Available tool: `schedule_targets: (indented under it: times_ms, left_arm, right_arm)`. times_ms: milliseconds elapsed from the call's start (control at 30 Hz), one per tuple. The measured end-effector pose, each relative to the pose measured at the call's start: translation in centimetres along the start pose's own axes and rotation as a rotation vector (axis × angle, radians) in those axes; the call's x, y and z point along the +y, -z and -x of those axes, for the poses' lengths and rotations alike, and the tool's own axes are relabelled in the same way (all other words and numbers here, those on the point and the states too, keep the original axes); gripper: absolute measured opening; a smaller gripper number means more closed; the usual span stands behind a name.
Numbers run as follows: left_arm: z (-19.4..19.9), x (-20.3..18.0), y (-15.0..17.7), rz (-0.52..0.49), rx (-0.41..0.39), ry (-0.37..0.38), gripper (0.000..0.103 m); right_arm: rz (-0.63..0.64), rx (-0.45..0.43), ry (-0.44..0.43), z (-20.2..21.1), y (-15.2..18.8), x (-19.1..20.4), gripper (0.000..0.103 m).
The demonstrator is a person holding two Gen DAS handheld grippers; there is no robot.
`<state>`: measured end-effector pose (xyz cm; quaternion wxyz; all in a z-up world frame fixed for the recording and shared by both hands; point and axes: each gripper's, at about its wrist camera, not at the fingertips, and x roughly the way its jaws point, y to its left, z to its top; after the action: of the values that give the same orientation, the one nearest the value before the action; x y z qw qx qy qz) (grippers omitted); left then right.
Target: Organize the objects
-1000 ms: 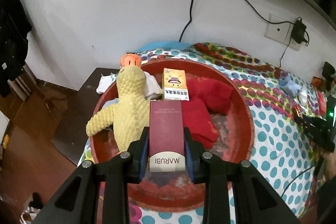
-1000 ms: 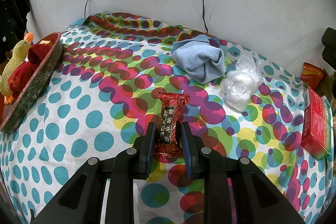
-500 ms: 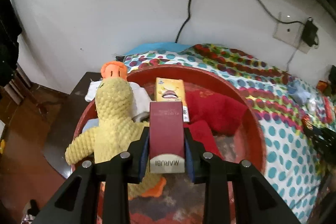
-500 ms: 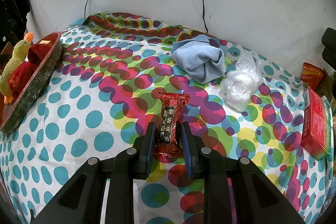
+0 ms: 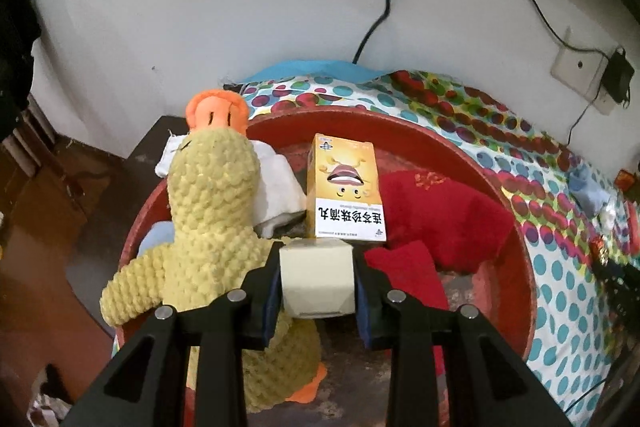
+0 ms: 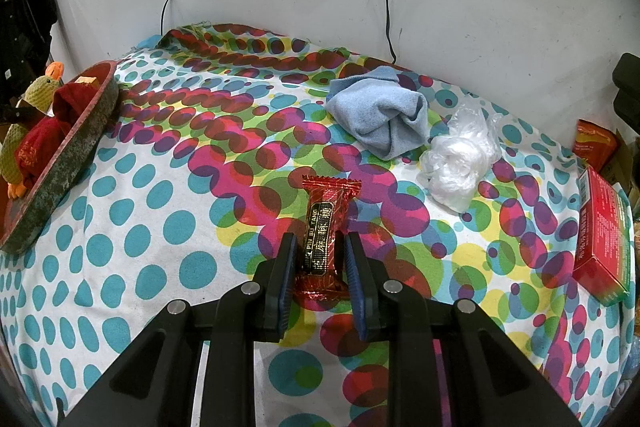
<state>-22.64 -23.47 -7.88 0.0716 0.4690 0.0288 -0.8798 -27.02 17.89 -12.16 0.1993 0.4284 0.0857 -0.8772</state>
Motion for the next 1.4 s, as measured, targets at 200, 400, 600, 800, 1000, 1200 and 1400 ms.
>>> schedule_targets:
  times_ms: [200, 400, 600, 800, 1000, 1200, 1400]
  left_arm:
    - [0.1, -0.4, -0.9, -0.023, -0.013, -0.060, 0.044]
    - [1.5, 0.0, -0.9, -0.004, -0.032, -0.042, 0.046]
    - [4.1, -0.2, 1.0, -0.010, -0.053, 0.005, 0.046]
    - [6.8, -0.4, 5.5, 0.017, -0.041, 0.075, 0.047]
    - [9.8, -2.3, 12.1, -0.085, -0.059, 0.025, 0.047]
    - [11.7, -4.4, 17.4, -0.133, -0.081, 0.068, 0.047]
    - [12.3, -4.7, 19.9, -0.131, -0.109, 0.116, 0.047]
  right_arm:
    - [0.000, 0.000, 0.000, -0.1, 0.0, -0.2, 0.024]
    - [0.001, 0.000, 0.002, -0.1, -0.1, -0.6, 0.024]
    - [0.000, 0.000, 0.002, -0.2, -0.1, -0.3, 0.024]
    - [0.001, 0.000, 0.004, -0.2, -0.2, 0.0, 0.024]
    - [0.005, -0.001, 0.014, 0.1, -0.1, 0.1, 0.024]
    - [0.011, -0.001, 0.022, 0.1, -0.3, -0.1, 0.024]
    - [0.028, -0.003, 0.046, -0.1, -0.3, 1.4, 0.023]
